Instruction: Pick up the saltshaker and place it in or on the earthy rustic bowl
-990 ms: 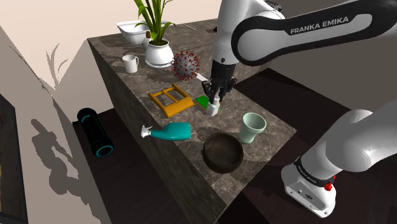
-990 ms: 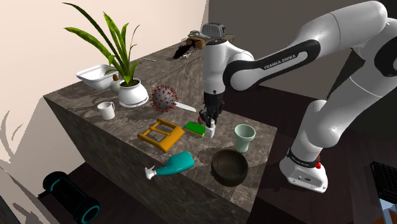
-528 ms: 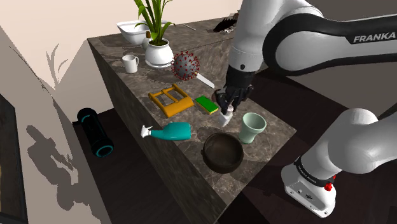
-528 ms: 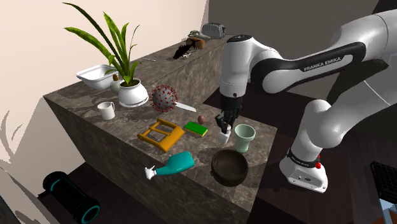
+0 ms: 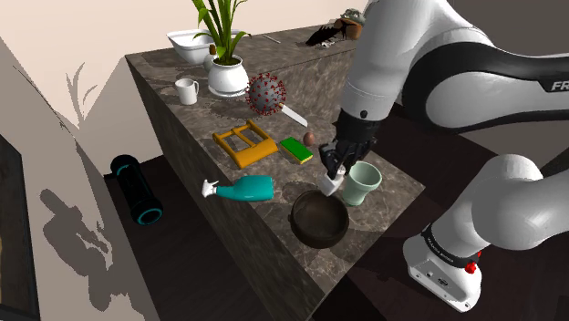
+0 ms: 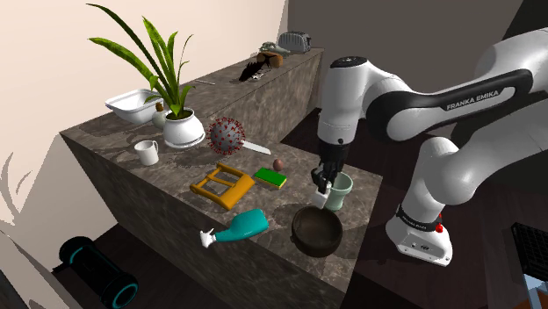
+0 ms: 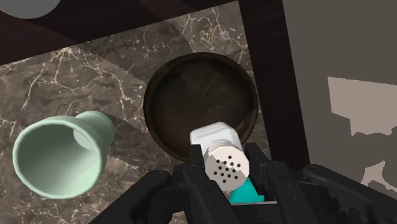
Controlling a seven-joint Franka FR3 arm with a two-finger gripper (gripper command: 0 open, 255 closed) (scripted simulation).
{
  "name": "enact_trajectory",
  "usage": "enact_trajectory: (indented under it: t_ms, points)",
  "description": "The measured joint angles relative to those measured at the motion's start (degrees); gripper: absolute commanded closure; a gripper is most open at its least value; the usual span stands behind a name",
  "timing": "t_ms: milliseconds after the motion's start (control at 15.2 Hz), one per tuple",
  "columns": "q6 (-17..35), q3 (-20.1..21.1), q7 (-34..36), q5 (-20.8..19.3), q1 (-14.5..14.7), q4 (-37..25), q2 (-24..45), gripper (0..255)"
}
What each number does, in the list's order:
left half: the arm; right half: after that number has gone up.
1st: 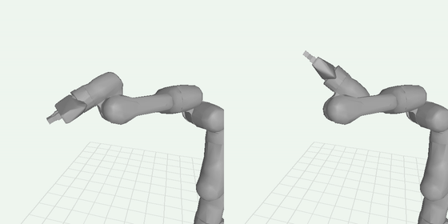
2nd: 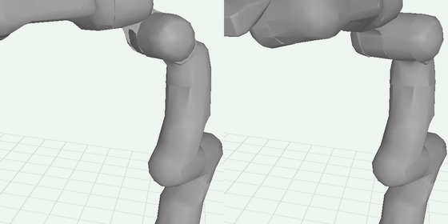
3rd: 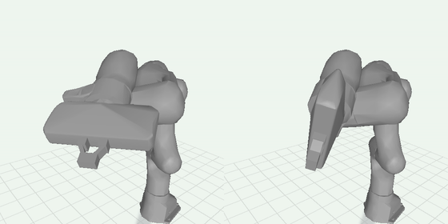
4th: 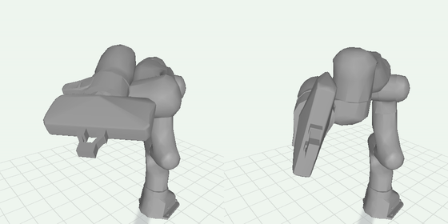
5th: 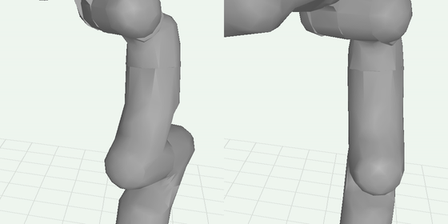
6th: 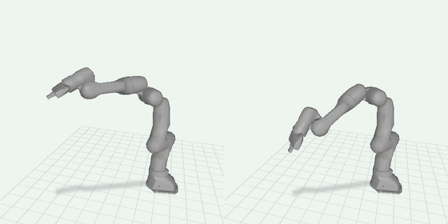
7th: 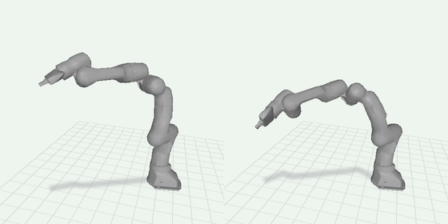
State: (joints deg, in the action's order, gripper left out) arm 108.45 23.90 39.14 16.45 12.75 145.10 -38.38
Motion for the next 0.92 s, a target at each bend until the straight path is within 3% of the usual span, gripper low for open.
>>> enact_trajectory:
  t_ms: [924]
  points:
    - [12.12,3.13,-0.21,2.14,0.48,8.26,3.88,255]
